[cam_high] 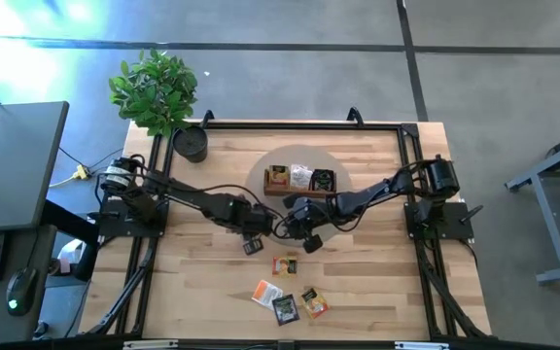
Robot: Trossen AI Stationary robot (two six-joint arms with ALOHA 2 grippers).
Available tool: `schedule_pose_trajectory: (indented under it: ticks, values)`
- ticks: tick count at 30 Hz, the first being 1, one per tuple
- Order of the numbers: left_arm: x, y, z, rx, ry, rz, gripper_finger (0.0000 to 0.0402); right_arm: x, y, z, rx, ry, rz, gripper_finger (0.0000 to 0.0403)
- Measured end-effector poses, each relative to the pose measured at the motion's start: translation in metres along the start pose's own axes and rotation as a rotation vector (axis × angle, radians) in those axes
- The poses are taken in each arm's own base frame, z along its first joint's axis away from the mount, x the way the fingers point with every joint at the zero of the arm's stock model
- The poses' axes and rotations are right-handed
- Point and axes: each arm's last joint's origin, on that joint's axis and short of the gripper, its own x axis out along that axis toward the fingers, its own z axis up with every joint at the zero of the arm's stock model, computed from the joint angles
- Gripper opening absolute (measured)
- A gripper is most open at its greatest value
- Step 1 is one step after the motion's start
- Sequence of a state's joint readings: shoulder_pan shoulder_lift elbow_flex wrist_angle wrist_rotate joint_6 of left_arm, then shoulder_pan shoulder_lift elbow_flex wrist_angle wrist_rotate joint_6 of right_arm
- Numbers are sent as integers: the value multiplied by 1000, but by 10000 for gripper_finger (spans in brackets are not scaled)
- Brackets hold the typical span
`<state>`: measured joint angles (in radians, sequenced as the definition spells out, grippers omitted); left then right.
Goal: Pick & Place Tea
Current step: Put the yellow tea bag into the left section of the wooden organizer
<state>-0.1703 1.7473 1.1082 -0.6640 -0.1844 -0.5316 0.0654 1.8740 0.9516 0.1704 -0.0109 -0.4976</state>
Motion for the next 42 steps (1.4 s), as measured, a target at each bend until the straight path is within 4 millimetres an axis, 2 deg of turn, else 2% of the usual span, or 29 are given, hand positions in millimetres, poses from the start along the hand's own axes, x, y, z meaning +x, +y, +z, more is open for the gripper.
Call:
schedule_pose_trajectory:
  ticks: [8, 16, 21, 28, 30, 33, 37, 42]
  values:
    - [-16, 0, 15, -1, -100, 137, 7, 0, -2, -2, -1, 59, -90, 74]
    - [-20, 4, 17, 3, -143, 245, 2, -18, -6, -10, -22, 292, -235, 74]
    - [-25, 9, 24, -46, -243, 391, 1, -41, -6, -9, 25, 357, -201, 74]
    - [-57, 19, 62, -206, -458, 492, 0, -83, -7, -5, 193, 416, -193, 74]
    - [-64, 24, 73, -260, -505, 474, 0, -95, -6, -6, 263, 437, -186, 74]
    - [-60, 35, 83, -316, -512, 420, 0, -109, -2, -9, 380, 481, -146, 74]
    - [-43, 48, 94, -382, -493, 403, 0, -120, 4, -13, 503, 531, -91, 74]
    - [-23, 56, 107, -440, -525, 385, 0, -117, 15, -22, 444, 545, -53, 74]
